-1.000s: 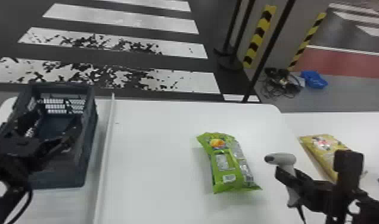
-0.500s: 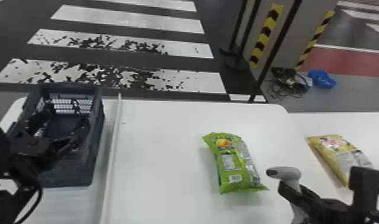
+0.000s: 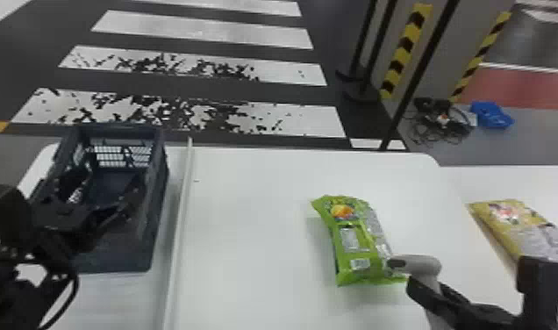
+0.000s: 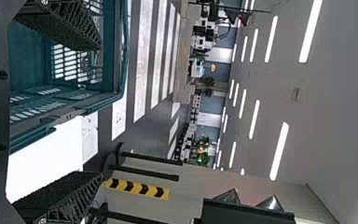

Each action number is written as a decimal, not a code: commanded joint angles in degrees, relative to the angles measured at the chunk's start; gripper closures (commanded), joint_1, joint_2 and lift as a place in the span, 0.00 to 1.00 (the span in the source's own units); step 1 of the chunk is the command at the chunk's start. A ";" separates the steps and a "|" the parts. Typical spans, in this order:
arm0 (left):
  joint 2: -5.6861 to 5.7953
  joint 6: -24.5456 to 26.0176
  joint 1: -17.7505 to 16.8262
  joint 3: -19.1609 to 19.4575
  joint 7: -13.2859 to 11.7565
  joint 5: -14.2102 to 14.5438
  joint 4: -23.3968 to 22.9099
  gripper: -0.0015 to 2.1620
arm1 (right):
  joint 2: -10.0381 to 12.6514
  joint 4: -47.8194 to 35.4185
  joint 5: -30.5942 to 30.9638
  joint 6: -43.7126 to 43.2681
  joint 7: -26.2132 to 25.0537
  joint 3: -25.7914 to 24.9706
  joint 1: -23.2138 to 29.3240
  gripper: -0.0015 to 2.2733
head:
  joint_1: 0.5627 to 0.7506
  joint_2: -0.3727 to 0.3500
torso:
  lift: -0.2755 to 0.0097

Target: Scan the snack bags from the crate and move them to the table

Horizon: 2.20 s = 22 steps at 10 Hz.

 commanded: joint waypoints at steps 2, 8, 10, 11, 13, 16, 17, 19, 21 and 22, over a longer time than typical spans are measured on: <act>0.00 -0.01 0.40 0.10 0.00 0.00 -0.14 0.02 | -0.04 1.27 0.73 -0.59 0.09 1.13 -0.32 0.99 | 0.70 0.32 | 0.63; 0.00 -0.01 1.01 0.71 -0.09 0.00 -0.94 0.02 | -0.31 5.22 2.31 -2.53 0.70 2.88 -2.61 0.99 | 0.70 0.34 | 0.63; 0.00 -0.01 1.19 0.89 -0.09 0.00 -1.02 0.02 | -0.31 5.31 2.31 -2.53 0.70 3.06 -2.70 0.99 | 0.70 0.34 | 0.63; 0.00 -0.01 1.19 0.89 -0.09 0.00 -1.02 0.02 | -0.31 5.31 2.23 -2.53 0.70 3.06 -2.70 0.99 | 0.70 0.34 | 0.63; 0.00 -0.01 1.19 0.89 -0.09 0.00 -1.02 0.02 | -0.57 5.84 2.14 -2.53 0.70 2.36 -3.84 0.99 | 0.70 0.34 | 0.63; 0.00 -0.01 1.54 0.89 -0.35 0.00 -1.20 0.02 | -2.94 10.76 2.75 -2.53 0.70 0.51 -9.55 0.99 | 0.70 0.31 | 0.63; 0.00 -0.01 1.80 0.97 -0.26 0.00 -1.29 0.02 | -3.73 12.16 3.46 -2.00 0.61 0.25 -11.93 0.99 | 0.70 0.29 | 0.63; 0.00 -0.01 2.33 1.41 -0.35 -0.09 -1.73 0.02 | -5.93 18.40 5.04 -2.17 0.97 0.78 -17.29 0.99 | 0.70 0.25 | 0.63; 0.00 -0.01 2.77 1.77 -0.26 -0.09 -1.99 0.02 | -7.16 25.87 9.17 -6.74 1.76 3.85 -21.24 0.99 | 0.70 0.23 | 0.63; 0.00 0.17 2.95 2.03 -0.26 -0.09 -2.25 0.02 | -7.60 29.04 10.40 -9.03 1.76 5.35 -22.56 0.99 | 0.70 0.22 | 0.63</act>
